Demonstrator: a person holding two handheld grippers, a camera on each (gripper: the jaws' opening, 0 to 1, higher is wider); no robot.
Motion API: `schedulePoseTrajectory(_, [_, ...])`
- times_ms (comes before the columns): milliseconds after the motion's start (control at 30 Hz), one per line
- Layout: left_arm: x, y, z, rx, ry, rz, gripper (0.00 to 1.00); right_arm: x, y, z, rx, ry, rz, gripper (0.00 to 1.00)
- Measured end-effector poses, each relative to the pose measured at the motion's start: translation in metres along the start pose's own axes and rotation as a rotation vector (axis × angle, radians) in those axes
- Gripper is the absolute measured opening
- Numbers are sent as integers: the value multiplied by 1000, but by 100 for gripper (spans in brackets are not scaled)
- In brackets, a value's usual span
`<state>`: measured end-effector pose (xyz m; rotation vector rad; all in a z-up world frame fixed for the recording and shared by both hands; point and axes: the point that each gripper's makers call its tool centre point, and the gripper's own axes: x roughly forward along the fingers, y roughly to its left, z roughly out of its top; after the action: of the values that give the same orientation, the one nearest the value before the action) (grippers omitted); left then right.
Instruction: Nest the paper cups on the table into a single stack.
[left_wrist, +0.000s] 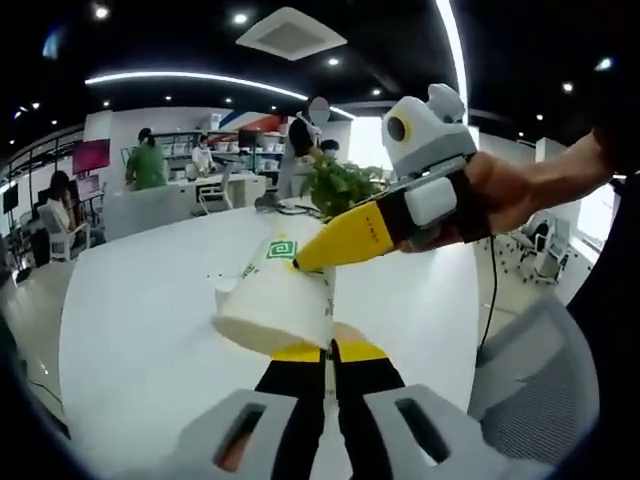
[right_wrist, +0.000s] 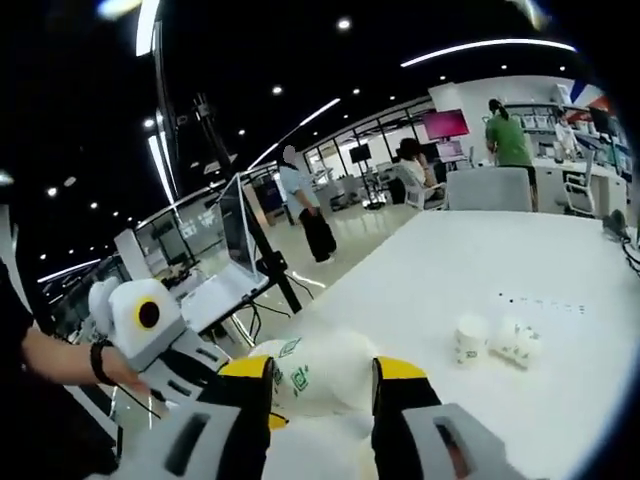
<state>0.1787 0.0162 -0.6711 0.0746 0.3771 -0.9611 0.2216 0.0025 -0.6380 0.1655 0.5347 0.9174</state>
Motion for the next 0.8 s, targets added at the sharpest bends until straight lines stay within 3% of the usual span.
schedulePoseTrajectory(167, [0, 2, 7, -23, -29, 14, 12, -2, 13, -7, 13, 9, 23, 33])
schedulePoseTrajectory(567, [4, -11, 11, -32, -33, 12, 13, -3, 27, -12, 78, 4, 57, 30])
schedulePoseTrajectory(733, [7, -8, -2, -31, 10, 19, 9, -3, 27, -16, 80, 7, 53, 30])
schedulePoseTrajectory(800, [4, -7, -13, -13, 45, 34, 12, -5, 23, -17, 88, 3, 48, 30])
